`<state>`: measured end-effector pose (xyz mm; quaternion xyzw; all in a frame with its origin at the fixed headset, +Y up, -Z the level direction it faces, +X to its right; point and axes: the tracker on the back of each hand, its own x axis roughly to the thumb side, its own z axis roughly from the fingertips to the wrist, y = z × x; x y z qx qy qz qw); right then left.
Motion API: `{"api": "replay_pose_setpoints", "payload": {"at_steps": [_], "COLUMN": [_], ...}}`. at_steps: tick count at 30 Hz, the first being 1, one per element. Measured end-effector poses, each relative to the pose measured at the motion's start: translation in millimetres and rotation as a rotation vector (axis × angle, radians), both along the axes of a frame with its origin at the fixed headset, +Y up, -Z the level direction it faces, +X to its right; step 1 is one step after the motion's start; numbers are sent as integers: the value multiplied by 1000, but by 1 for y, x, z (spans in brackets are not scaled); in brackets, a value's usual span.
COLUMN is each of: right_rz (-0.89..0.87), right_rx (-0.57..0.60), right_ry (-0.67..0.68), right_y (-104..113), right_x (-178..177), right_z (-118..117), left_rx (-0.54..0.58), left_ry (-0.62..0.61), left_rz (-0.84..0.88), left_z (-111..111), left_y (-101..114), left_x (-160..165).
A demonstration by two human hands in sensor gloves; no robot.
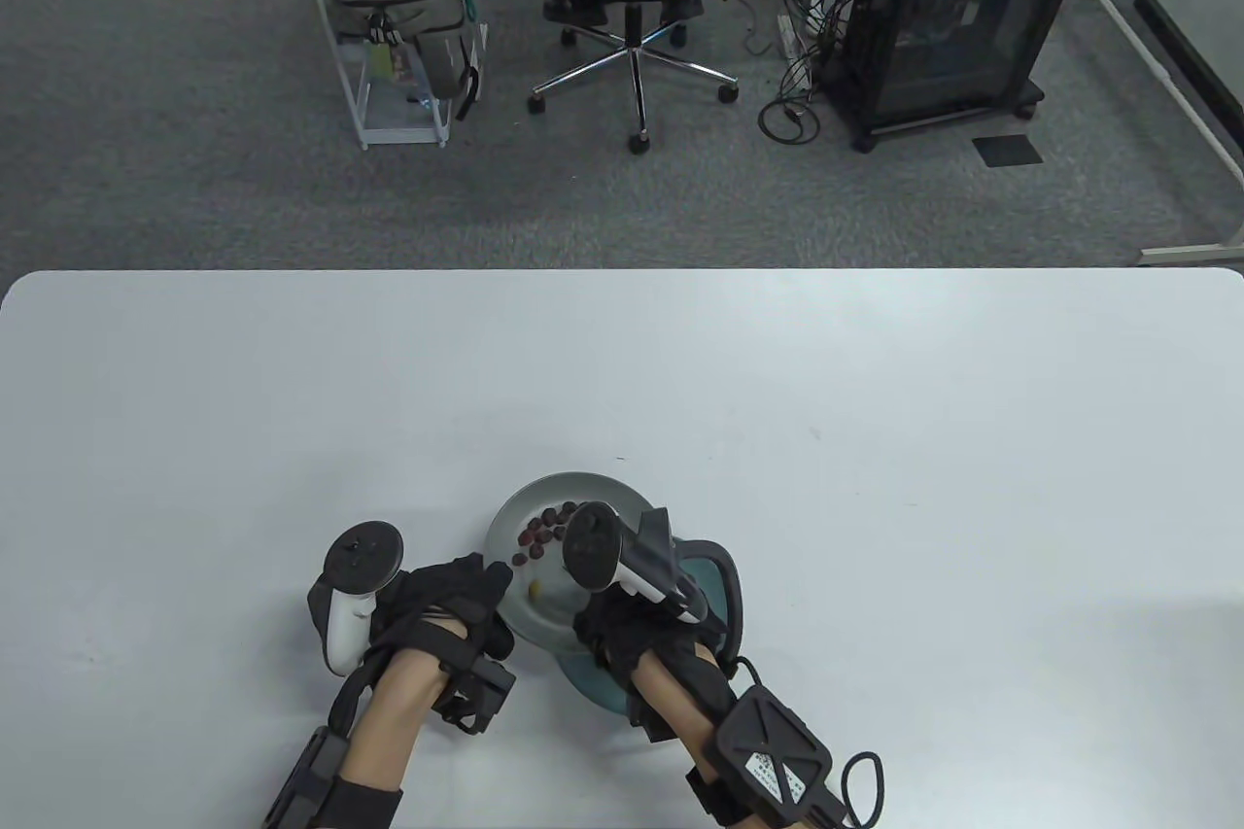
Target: Pick raisins with hand pinch into plate
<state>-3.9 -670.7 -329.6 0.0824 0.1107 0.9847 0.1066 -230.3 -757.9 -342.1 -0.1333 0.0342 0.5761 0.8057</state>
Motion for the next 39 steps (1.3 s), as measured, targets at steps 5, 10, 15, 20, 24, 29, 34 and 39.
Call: {"api": "replay_pose_setpoints", "payload": {"at_steps": [5,10,15,20,24,29,34,39], "right_rz": [-25,-56,-51,-26,-4,21,76,131], "right_rx": [2,-1,-35,-67,-91,-117,-129,-141], "right_ry": [-37,-70,-101,-118,-118,-114,-107,-85], "right_y": [8,10,1,-10,-16,-24,-30,-35], "right_x": [13,28,40,45,45,42,38,30], "right_z": [3,2,-4,-7,-9,-10,-10,-8], "left_rx": [5,14,15,21,24,30,32,32], "left_ry": [32,81,119,139,144,151,160,163], "left_rz": [39,46,60,78,91,104,106,109], "left_z": [0,1,1,2,2,2,2,2], "left_y": [2,5,4,6,7,8,9,8], "left_x": [-8,-18,-27,-31,-32,-33,-34,-35]}}
